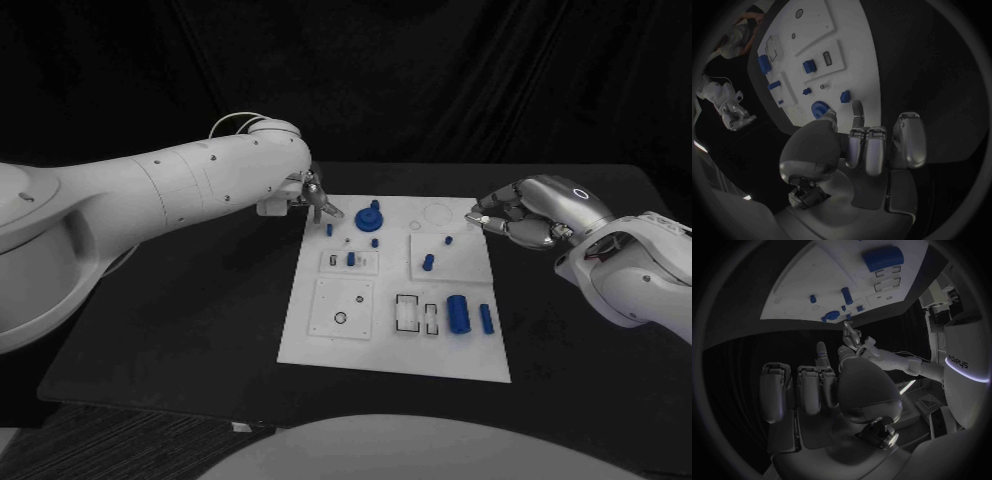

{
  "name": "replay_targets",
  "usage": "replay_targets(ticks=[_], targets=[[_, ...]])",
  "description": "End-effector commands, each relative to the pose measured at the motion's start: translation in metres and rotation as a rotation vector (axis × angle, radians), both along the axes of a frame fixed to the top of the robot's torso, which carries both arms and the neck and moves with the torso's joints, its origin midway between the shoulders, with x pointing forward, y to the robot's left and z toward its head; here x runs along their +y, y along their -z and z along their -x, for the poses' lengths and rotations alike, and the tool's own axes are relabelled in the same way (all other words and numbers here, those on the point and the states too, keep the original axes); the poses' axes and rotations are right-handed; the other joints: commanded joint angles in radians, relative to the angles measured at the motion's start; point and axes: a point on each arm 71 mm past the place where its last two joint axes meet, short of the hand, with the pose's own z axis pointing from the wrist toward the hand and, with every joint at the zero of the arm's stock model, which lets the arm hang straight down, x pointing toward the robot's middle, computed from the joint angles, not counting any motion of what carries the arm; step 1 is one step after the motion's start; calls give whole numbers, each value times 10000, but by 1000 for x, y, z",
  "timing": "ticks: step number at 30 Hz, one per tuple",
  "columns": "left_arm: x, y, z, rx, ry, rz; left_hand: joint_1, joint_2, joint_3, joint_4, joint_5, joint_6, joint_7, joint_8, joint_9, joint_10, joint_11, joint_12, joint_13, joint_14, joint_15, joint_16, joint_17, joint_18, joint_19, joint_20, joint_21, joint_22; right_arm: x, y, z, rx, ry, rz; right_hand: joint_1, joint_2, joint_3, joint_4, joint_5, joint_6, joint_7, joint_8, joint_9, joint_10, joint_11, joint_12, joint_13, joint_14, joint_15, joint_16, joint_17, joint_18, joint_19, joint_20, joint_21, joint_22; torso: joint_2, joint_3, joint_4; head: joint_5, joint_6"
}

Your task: Assemble the parts on the task board

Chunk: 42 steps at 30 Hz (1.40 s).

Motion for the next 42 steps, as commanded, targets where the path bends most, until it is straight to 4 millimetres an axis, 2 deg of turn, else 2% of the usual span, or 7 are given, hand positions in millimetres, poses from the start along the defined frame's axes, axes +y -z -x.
replay_targets(ticks=[1, 10, 17, 26, 29, 32, 42], targets=[[-2, 3, 2, 280, 206, -24, -46, 48, -48, -3, -35, -8, -20, -56, -26, 1041, -8, 34, 2634, 1056, -17, 26, 2632, 27, -90, 19, -97, 1785, 0, 1, 0, 71, 42, 30, 137, 9, 61, 26, 55, -5, 59, -42, -14, 1045, 86, 13, 2624, 964, 70, -38, 2081, -37, 679, 91, -14, 2362, -2, 0, 12, -7, -1], [-4, 9, 5, 496, 312, -55, -45, 111, -93, -25, 94, -42, 29, -308, -254, 1041, 32, 34, 2634, 1056, 16, 26, 2632, 36, -136, 48, -153, 1771, 0, 2, 0, 77, 49, 31, 139, 8, 62, 28, 54, -5, 60, -43, -15, 1045, 86, 13, 2624, 964, 71, -39, 2079, -38, 682, 92, -9, 2363, -2, -5, 0, 14, -1], [-3, 12, 5, 608, 294, -108, 152, 152, -71, -59, 660, 16, 70, -637, -613, 1041, 66, 34, 2634, 1056, 47, 26, 2632, 44, -170, 83, -188, 1761, 0, 2, 1, 81, 62, 31, 139, 8, 62, 28, 54, -5, 60, -43, -15, 1045, 86, 13, 2624, 964, 71, -39, 2079, -38, 682, 92, -9, 2363, 0, 2, 5, -5, -1], [-6, 14, 5, 686, 413, -43, 320, 178, -26, -80, 907, -27, 138, -957, -945, 1041, 128, 34, 2634, 1056, 99, 26, 2632, 58, -222, 125, -265, 1740, 0, 2, 0, 94, 75, 36, 139, 8, 62, 28, 54, -5, 60, -43, -15, 1045, 86, 13, 2624, 964, 71, -39, 2079, -38, 682, 92, -9, 2363, -8, 0, 2, -10, -1], [-8, 15, 6, 708, 507, 21, 449, 184, 30, -101, 1273, 53, 144, -1077, -1105, 1041, 137, 34, 2634, 1056, 113, 26, 2632, 62, -234, 144, -275, 1738, 0, 2, 0, 100, 78, 39, 139, 8, 62, 28, 54, -5, 60, -43, -15, 1045, 86, 13, 2624, 964, 71, -39, 2079, -38, 682, 92, -9, 2363, -2, 0, -3, -28, -1], [-10, 16, 6, 740, 583, 67, 559, 177, 88, -125, 1545, 108, 140, -1151, -1207, 1041, 137, 34, 2634, 1056, 115, 26, 2632, 66, -245, 150, -287, 1734, 0, 2, 0, 103, 83, 40, 139, 8, 62, 28, 54, -5, 60, -43, -15, 1045, 86, 13, 2624, 964, 71, -39, 2079, -38, 682, 92, -9, 2363, 3, 0, 4, -33, -1], [-12, 18, 7, 787, 673, 143, 715, 143, 198, -155, 1997, 189, 135, -1254, -1348, 1041, 131, 34, 2634, 1056, 113, 26, 2632, 72, -264, 153, -310, 1727, -1, 2, 0, 118, 112, 55, 147, 5, 64, 32, 53, -6, 61, -46, -17, 1045, 87, 13, 2624, 962, 73, -42, 2072, -35, 675, 94, -22, 2359, 1, 0, -3, -25, -1]])
